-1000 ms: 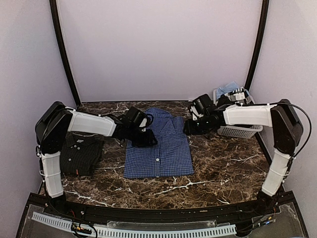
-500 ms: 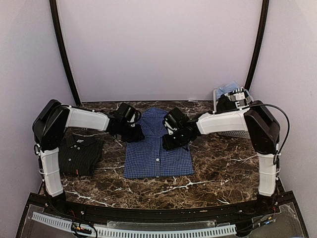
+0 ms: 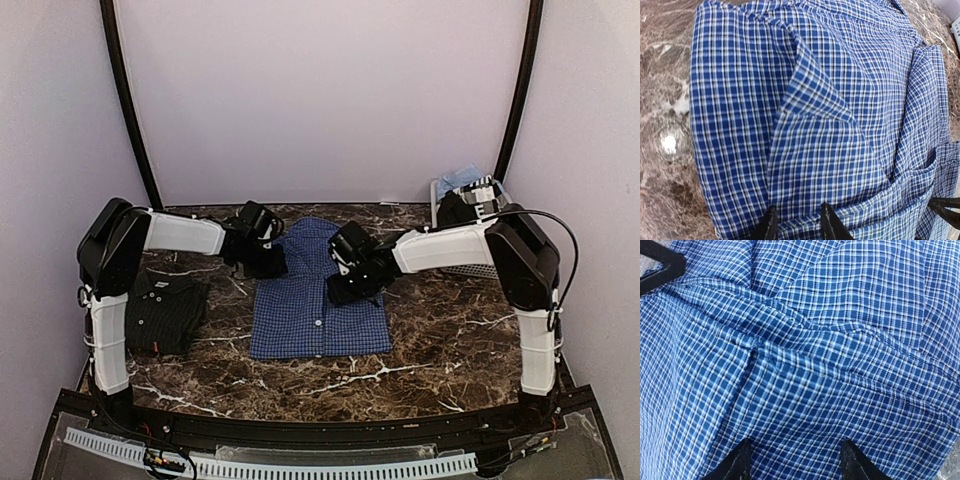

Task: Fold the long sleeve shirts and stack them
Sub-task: Fold the rectangle-folded shirt at the center of the board.

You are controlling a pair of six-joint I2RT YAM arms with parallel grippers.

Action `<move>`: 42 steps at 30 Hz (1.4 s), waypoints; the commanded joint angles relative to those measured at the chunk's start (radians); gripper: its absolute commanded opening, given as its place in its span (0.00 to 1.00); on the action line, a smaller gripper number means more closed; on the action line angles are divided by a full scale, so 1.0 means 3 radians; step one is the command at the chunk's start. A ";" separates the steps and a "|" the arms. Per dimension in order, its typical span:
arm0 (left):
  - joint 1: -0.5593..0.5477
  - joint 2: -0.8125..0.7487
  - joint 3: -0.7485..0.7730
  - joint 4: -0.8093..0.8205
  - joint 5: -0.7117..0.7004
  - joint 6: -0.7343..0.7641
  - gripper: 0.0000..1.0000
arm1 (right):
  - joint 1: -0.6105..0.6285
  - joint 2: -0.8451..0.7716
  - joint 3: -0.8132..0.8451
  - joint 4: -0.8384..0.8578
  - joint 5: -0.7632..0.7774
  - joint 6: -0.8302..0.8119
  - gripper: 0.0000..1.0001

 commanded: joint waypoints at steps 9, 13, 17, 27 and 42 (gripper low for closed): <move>0.0064 0.0090 0.0413 -0.0264 -0.0078 0.0265 0.29 | -0.0629 -0.0218 -0.0109 0.0261 -0.0348 -0.0003 0.40; 0.0065 0.0085 0.0543 -0.0361 -0.0083 0.0293 0.29 | -0.0750 0.0018 0.0032 0.0279 -0.0494 -0.0039 0.30; 0.0065 -0.0006 0.0630 -0.0496 -0.0105 0.0322 0.29 | -0.0845 0.0183 0.0130 0.0265 -0.0578 -0.0026 0.29; 0.0065 -0.0725 -0.0072 -0.0309 0.0178 0.0135 0.30 | -0.0869 -0.0106 0.0017 0.0164 -0.0518 -0.0061 0.43; 0.0035 -0.1741 -0.1480 -0.0153 0.0509 -0.0287 0.30 | -0.0527 -0.1244 -0.0972 0.0057 -0.0481 0.0219 0.44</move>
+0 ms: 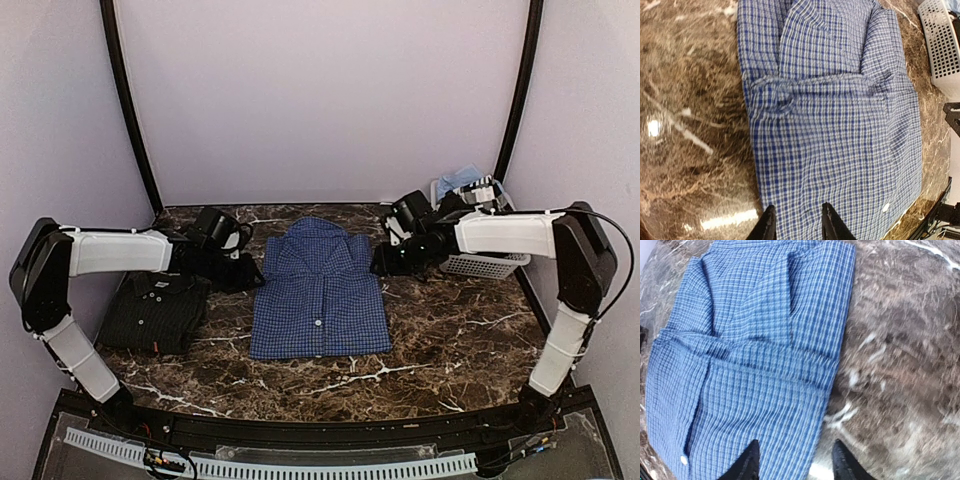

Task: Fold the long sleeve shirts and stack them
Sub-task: Fold the rectangle-folded shirt at the center of the board.

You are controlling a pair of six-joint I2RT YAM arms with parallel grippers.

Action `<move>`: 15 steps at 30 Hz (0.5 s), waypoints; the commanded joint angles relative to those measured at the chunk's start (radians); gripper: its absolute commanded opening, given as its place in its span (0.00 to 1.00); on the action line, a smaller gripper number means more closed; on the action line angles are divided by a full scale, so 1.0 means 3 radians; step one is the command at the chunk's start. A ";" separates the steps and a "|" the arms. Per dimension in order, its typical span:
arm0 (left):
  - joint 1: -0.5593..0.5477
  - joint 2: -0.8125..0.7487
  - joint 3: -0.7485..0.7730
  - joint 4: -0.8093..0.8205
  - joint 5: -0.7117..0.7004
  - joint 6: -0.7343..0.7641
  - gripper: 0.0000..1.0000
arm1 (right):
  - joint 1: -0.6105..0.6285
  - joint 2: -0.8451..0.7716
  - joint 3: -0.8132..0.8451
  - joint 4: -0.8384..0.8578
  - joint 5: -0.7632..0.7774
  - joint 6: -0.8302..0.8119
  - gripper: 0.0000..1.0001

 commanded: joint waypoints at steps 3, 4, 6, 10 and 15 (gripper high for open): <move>-0.0076 -0.0436 -0.0461 -0.0057 0.0130 -0.0225 0.30 | 0.0453 -0.0529 -0.0552 -0.0031 0.0029 0.0349 0.36; -0.0127 -0.0502 -0.0541 -0.0078 0.0128 -0.0241 0.30 | 0.0540 -0.0599 -0.0620 -0.0050 0.0042 0.0402 0.34; -0.0201 -0.0595 -0.0657 -0.0100 0.0117 -0.0302 0.30 | 0.0685 -0.0710 -0.0744 -0.0120 0.0124 0.0522 0.31; -0.0326 -0.0778 -0.0878 -0.0100 0.0055 -0.0450 0.31 | 0.0836 -0.0876 -0.1007 -0.0044 0.0068 0.0776 0.28; -0.0416 -0.0895 -0.1108 -0.0021 0.0034 -0.0580 0.31 | 0.0954 -0.0790 -0.1216 0.0106 0.0060 0.0926 0.25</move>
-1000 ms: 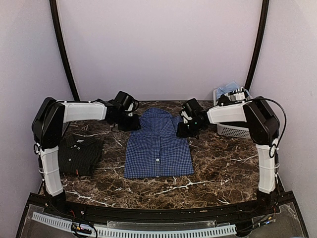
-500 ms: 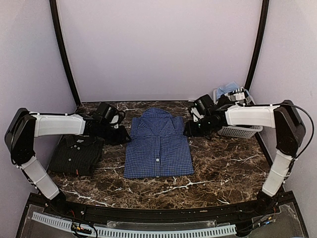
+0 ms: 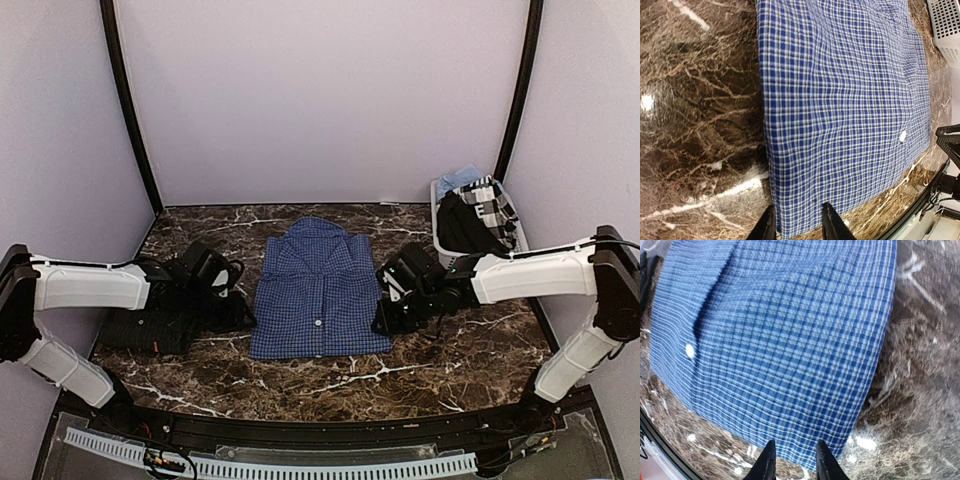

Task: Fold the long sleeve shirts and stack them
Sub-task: Pick up the 2/3-rectangle-folded shirt from the center of the board.

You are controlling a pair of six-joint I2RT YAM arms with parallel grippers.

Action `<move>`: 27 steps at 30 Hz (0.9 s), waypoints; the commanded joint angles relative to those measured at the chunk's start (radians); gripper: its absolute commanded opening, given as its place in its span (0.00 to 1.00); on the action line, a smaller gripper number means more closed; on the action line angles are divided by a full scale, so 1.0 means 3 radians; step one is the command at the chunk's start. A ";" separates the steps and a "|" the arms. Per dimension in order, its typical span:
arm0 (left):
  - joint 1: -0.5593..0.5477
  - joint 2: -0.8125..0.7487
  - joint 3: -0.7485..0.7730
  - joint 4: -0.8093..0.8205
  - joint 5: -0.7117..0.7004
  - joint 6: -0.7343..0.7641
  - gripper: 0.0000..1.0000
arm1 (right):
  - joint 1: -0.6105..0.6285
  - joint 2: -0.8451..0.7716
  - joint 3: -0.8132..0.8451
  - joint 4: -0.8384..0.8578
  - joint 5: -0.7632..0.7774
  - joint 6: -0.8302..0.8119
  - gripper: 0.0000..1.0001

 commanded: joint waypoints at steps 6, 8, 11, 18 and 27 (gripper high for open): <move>-0.0081 -0.0152 -0.0388 0.0198 -0.0005 -0.0276 0.30 | 0.0098 0.0201 -0.0378 0.0317 0.0027 0.0350 0.23; -0.0102 -0.0161 -0.0437 0.0227 0.0007 -0.0307 0.30 | 0.0119 0.0216 -0.0436 0.0320 0.0024 0.0385 0.22; -0.0126 -0.0180 -0.0499 0.0224 0.0007 -0.0335 0.30 | 0.0155 0.0140 -0.0476 0.0284 0.0063 0.0422 0.23; -0.0151 -0.0246 -0.0630 0.0238 0.0048 -0.0380 0.30 | 0.0185 -0.0148 -0.0573 0.0117 0.0114 0.0494 0.32; -0.0177 -0.0308 -0.0646 0.0171 0.0044 -0.0368 0.30 | 0.0190 -0.0321 -0.0756 0.0175 0.0060 0.0588 0.34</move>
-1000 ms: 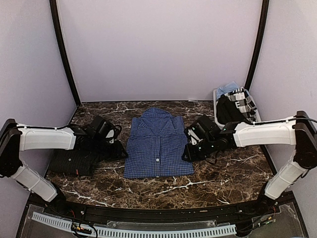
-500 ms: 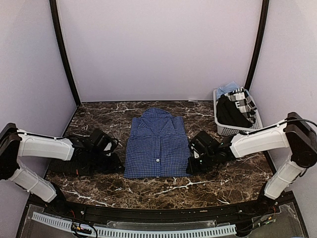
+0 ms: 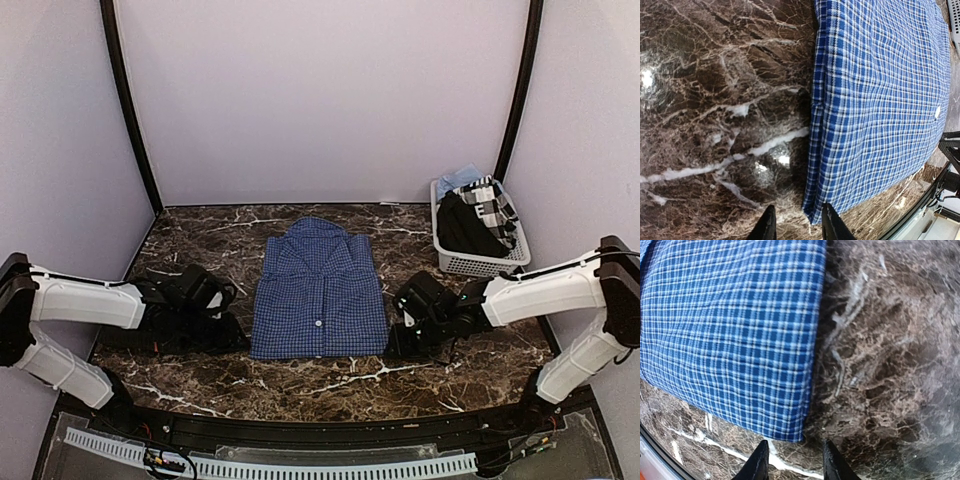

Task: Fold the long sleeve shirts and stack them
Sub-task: Pick up the 2/3-rectangle-folded shirt from the center of the board.

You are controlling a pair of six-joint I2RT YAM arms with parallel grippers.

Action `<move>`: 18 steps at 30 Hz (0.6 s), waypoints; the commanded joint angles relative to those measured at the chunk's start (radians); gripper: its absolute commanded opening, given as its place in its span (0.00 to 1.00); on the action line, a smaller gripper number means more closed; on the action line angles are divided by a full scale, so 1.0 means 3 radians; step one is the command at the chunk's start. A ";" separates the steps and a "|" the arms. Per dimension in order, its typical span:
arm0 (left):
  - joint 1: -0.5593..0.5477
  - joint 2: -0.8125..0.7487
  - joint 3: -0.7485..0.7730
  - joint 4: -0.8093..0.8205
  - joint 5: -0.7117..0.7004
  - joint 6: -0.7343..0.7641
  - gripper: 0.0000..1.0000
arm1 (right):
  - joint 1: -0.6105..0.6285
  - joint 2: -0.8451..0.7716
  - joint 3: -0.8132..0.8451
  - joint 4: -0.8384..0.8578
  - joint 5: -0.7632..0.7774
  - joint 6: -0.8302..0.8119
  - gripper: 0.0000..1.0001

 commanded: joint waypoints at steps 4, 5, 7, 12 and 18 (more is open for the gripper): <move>-0.0060 -0.0156 -0.0073 -0.0006 0.0026 -0.0037 0.31 | 0.0037 -0.0192 -0.0131 0.0103 -0.0110 0.0133 0.35; -0.0064 -0.0164 -0.0073 -0.0004 0.0032 -0.0045 0.31 | 0.0037 -0.0215 -0.0149 0.0126 -0.0125 0.0151 0.35; -0.0083 -0.0172 -0.0079 0.0006 0.0035 -0.0058 0.30 | 0.0035 -0.0249 -0.0176 0.0173 -0.0143 0.0181 0.35; -0.0125 -0.0137 -0.0095 0.0073 0.0079 -0.0082 0.31 | 0.0030 -0.0194 -0.0181 0.0269 -0.0152 0.0196 0.34; -0.0201 -0.0074 -0.0097 0.0089 0.0082 -0.0122 0.31 | 0.0022 -0.0131 -0.0206 0.0318 -0.0098 0.0201 0.30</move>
